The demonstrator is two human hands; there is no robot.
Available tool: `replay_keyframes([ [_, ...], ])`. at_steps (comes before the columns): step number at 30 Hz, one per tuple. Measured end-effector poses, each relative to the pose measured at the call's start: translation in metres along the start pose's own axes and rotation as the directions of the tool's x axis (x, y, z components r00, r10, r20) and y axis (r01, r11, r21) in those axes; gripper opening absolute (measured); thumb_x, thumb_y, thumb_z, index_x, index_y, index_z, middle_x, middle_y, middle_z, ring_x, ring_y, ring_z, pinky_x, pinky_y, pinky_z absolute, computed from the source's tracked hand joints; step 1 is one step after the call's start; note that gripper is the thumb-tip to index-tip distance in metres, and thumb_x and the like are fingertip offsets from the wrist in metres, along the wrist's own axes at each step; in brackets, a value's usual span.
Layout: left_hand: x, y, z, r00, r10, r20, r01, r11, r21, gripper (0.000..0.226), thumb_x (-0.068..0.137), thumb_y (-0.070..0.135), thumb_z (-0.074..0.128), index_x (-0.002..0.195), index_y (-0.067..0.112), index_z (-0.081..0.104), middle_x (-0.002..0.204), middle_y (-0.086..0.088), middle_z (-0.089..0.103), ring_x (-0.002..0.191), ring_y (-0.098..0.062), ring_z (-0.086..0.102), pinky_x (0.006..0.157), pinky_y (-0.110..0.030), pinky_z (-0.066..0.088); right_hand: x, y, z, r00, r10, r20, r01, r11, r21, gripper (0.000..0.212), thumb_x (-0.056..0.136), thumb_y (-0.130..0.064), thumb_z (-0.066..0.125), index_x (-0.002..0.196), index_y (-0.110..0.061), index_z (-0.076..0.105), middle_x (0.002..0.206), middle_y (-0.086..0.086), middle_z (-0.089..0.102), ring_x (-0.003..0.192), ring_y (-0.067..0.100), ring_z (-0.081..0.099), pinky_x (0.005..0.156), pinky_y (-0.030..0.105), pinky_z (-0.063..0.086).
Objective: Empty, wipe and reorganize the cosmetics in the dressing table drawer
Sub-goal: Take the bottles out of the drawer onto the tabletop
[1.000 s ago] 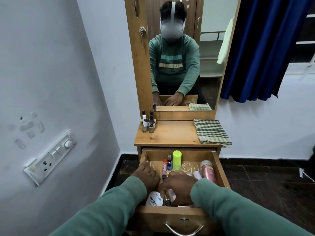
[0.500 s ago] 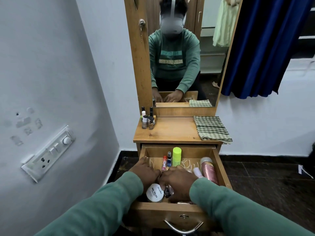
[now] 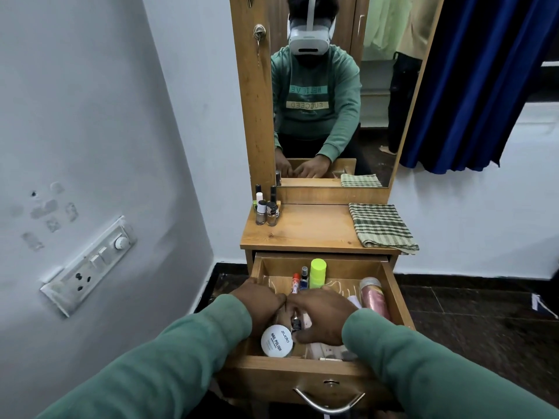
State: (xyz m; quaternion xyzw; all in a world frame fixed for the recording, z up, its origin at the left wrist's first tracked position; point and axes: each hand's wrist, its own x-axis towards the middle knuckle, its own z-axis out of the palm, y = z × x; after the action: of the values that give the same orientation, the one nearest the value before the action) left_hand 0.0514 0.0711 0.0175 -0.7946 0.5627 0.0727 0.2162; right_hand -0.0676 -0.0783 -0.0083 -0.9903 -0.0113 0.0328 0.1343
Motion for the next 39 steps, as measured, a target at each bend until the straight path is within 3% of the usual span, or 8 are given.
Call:
replay_keyframes([
  [5, -0.001, 0.003, -0.007, 0.997, -0.032, -0.071, 0.032, 0.999, 0.007, 0.031, 0.100, 0.017, 0.054, 0.131, 0.013, 0.053, 0.123, -0.015, 0.065, 0.109, -0.036, 0.064, 0.100, -0.049, 0.048, -0.003, 0.009, -0.012, 0.990, 0.121, -0.073, -0.087, 0.927, 0.365, 0.024, 0.085, -0.036, 0.072, 0.108, -0.041, 0.072, 0.113, -0.014, 0.063, 0.095, 0.007, 0.059, 0.079, 0.026, 0.051],
  [10, -0.006, 0.000, -0.008, 0.977, -0.137, -0.161, 0.109, 0.979, -0.171, 0.022, 0.093, 0.013, 0.063, 0.115, 0.015, 0.063, 0.115, -0.010, 0.066, 0.104, -0.030, 0.065, 0.091, -0.042, 0.054, -0.005, 0.009, -0.021, 0.948, 0.314, -0.052, -0.126, 0.522, 0.844, 0.032, 0.082, 0.000, 0.082, 0.108, -0.019, 0.076, 0.099, 0.012, 0.078, 0.089, 0.031, 0.075, 0.086, 0.045, 0.063],
  [13, -0.013, -0.006, -0.009, 0.926, -0.272, -0.261, 0.144, 0.895, -0.421, 0.021, 0.084, 0.007, 0.068, 0.100, 0.021, 0.067, 0.104, -0.002, 0.068, 0.095, -0.023, 0.066, 0.084, -0.036, 0.055, 0.000, 0.005, -0.028, 0.957, 0.289, -0.010, -0.123, 0.440, 0.889, 0.048, 0.079, 0.018, 0.076, 0.114, -0.015, 0.071, 0.103, 0.018, 0.077, 0.097, 0.030, 0.076, 0.086, 0.046, 0.063],
  [19, -0.024, -0.040, -0.035, 0.735, -0.542, -0.409, 0.077, 0.665, -0.743, 0.034, 0.084, 0.011, 0.073, 0.108, 0.033, 0.062, 0.100, 0.001, 0.072, 0.088, -0.023, 0.065, 0.076, -0.031, 0.051, 0.024, -0.006, -0.054, 0.909, 0.365, -0.201, -0.011, 0.503, 0.864, 0.023, 0.092, -0.006, 0.074, 0.107, -0.023, 0.072, 0.097, 0.003, 0.076, 0.079, 0.014, 0.071, 0.067, 0.026, 0.059],
  [23, -0.017, -0.066, -0.052, 0.600, -0.687, -0.409, -0.036, 0.488, -0.872, 0.041, 0.085, 0.010, 0.078, 0.107, 0.039, 0.058, 0.090, 0.009, 0.066, 0.071, -0.006, 0.066, 0.058, -0.015, 0.047, 0.058, -0.010, -0.071, 0.826, 0.475, -0.304, -0.015, 0.558, 0.830, 0.021, 0.087, -0.017, 0.081, 0.105, -0.026, 0.076, 0.099, -0.005, 0.076, 0.094, 0.024, 0.072, 0.087, 0.046, 0.061],
  [26, -0.005, -0.080, -0.058, 0.528, -0.765, -0.369, -0.157, 0.340, -0.927, 0.043, 0.086, 0.002, 0.076, 0.111, 0.033, 0.060, 0.089, 0.004, 0.064, 0.072, -0.007, 0.069, 0.064, -0.019, 0.057, 0.085, -0.009, -0.076, 0.785, 0.527, -0.326, -0.042, 0.570, 0.820, 0.028, 0.085, -0.018, 0.084, 0.111, -0.018, 0.076, 0.099, -0.001, 0.075, 0.097, 0.023, 0.070, 0.093, 0.045, 0.059],
  [35, 0.041, -0.090, -0.048, 0.422, -0.821, -0.384, -0.190, 0.335, -0.923, 0.047, 0.086, 0.005, 0.076, 0.113, 0.040, 0.057, 0.088, 0.013, 0.065, 0.080, 0.009, 0.065, 0.068, -0.014, 0.053, 0.132, -0.008, -0.068, 0.741, 0.549, -0.387, -0.104, 0.663, 0.742, 0.032, 0.084, -0.017, 0.085, 0.113, -0.018, 0.073, 0.089, -0.013, 0.071, 0.081, 0.006, 0.066, 0.082, 0.030, 0.056],
  [39, 0.051, -0.092, -0.043, 0.428, -0.811, -0.399, -0.185, 0.354, -0.917, 0.052, 0.085, 0.007, 0.077, 0.112, 0.045, 0.055, 0.091, 0.017, 0.065, 0.085, 0.005, 0.065, 0.077, -0.023, 0.056, 0.140, -0.005, -0.057, 0.718, 0.583, -0.380, -0.129, 0.648, 0.750, 0.041, 0.084, -0.017, 0.085, 0.122, -0.017, 0.070, 0.103, -0.003, 0.074, 0.087, 0.011, 0.067, 0.079, 0.025, 0.054],
])
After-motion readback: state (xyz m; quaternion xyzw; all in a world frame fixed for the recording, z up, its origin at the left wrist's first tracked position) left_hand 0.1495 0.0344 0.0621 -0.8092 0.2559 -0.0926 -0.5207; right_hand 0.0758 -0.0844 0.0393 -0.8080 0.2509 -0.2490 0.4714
